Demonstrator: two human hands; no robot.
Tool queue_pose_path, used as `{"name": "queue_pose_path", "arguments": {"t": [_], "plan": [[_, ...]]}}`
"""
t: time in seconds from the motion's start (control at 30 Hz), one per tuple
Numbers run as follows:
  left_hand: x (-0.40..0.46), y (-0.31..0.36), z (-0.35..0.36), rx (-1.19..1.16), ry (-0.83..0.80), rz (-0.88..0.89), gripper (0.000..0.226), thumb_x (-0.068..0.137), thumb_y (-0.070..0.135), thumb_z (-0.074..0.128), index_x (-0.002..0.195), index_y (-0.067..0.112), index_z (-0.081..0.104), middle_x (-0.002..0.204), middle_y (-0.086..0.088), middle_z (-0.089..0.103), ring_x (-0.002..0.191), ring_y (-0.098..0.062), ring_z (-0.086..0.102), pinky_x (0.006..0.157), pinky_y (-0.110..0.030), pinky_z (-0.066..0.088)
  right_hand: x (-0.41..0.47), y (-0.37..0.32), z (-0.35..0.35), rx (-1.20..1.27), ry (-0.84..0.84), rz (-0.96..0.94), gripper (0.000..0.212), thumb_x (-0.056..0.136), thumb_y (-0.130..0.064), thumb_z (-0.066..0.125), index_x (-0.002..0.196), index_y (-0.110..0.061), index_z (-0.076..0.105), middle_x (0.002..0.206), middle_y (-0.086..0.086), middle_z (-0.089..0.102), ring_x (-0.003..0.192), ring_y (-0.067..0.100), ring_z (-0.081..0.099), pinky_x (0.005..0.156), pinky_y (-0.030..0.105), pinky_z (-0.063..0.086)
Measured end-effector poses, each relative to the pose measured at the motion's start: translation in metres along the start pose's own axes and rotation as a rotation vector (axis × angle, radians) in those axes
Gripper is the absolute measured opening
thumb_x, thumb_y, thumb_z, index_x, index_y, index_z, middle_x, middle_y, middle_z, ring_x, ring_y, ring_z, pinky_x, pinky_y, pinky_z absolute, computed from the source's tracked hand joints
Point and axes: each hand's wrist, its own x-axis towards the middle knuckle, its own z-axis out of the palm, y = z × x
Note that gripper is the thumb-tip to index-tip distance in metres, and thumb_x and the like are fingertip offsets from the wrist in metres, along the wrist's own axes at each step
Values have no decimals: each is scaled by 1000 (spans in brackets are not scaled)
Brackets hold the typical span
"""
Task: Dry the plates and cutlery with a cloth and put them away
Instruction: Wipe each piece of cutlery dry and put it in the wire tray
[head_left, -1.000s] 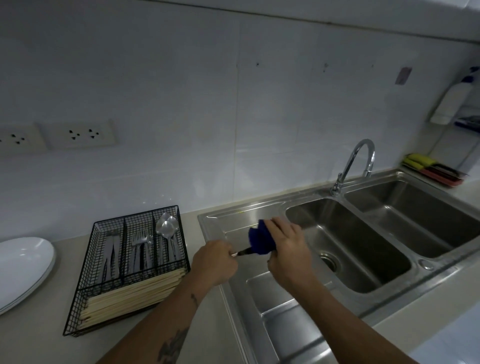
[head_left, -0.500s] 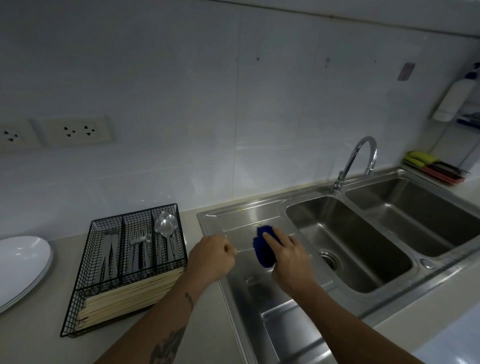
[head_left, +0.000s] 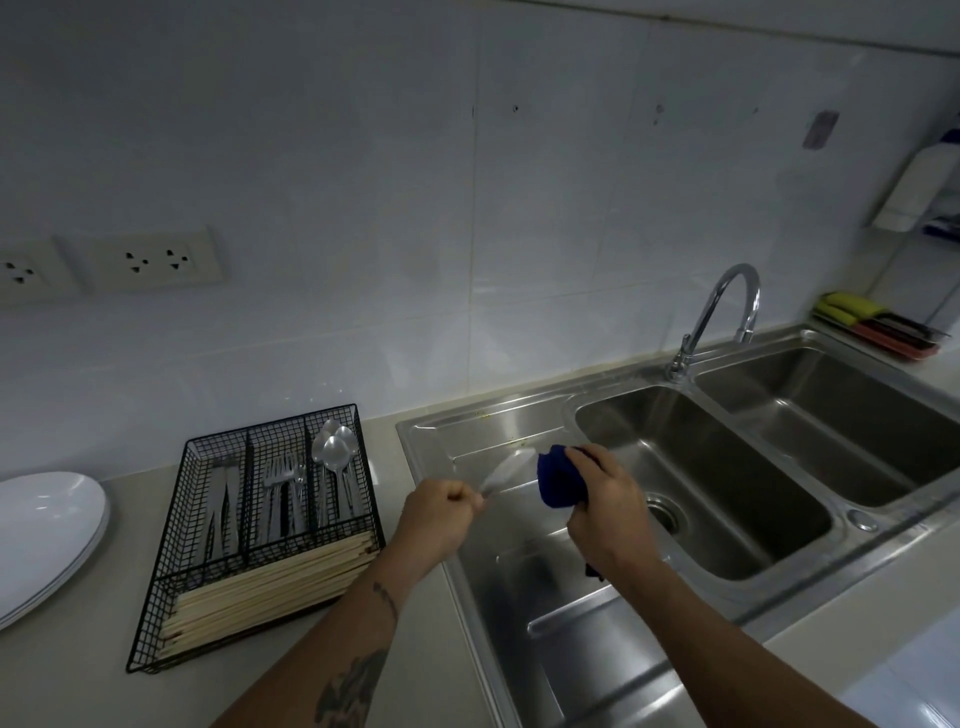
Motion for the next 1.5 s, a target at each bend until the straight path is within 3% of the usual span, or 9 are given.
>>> {"name": "queue_pose_path", "arguments": {"t": [0.17,0.37,0.57,0.63,0.9,1.07,1.17,1.33,1.5], "plan": [[7,20,-3,-137,159,2,7,92,20,66,87,19,70,77,2,69,68,-13,64,58,-24,50,4,-20,-11,29,50,-29,68,70,0,73,133,-14,53,133,2,51,115,20,50,89,28,48],[18,34,1,-540,160,-190,16,71,4,63,87,6,63,85,-19,73,76,-34,73,73,-51,62,-4,-59,15,35,13,-103,76,59,0,75,131,-14,53,129,6,54,106,25,56,84,38,53],[11,24,-18,-924,173,-272,14,91,-7,52,92,5,60,84,-19,66,77,-33,70,75,-43,60,-28,-25,25,-130,-119,-81,91,67,-17,78,144,-26,29,144,2,40,123,24,48,101,46,42],[8,21,-14,-963,130,-297,14,92,-7,52,92,5,60,85,-19,64,78,-33,69,73,-41,60,-27,-31,22,-146,-114,-137,88,66,-17,79,141,-24,34,142,3,43,122,25,48,100,47,43],[4,26,0,-990,39,-245,9,94,-6,55,92,2,60,93,-19,69,85,-32,72,72,-36,61,-9,-28,10,-130,-106,-154,84,56,-11,84,133,-20,51,123,5,57,105,27,53,77,40,55],[10,14,2,-834,175,-108,12,95,7,62,99,-4,64,91,-19,74,81,-26,75,75,-34,61,2,-21,-4,-56,-9,7,69,69,-3,75,133,-19,52,128,5,54,115,26,48,89,38,49],[15,12,4,-733,236,-106,16,92,12,67,94,-3,68,79,-14,76,75,-25,75,72,-36,61,7,-40,-5,-63,26,-104,70,64,-1,76,129,-15,54,123,7,56,107,27,52,83,39,52],[16,9,5,-791,273,-176,14,92,14,67,87,1,68,76,-14,75,74,-27,75,68,-35,61,-10,-54,25,-193,-181,-218,89,54,-12,81,136,-19,46,127,5,55,105,27,55,79,41,53],[12,-11,-10,-779,330,-184,19,94,17,67,88,-1,66,78,-15,74,71,-22,74,61,-27,59,-20,-57,33,-196,-201,-243,87,57,-13,83,135,-19,47,130,5,54,111,27,54,84,43,53]]}}
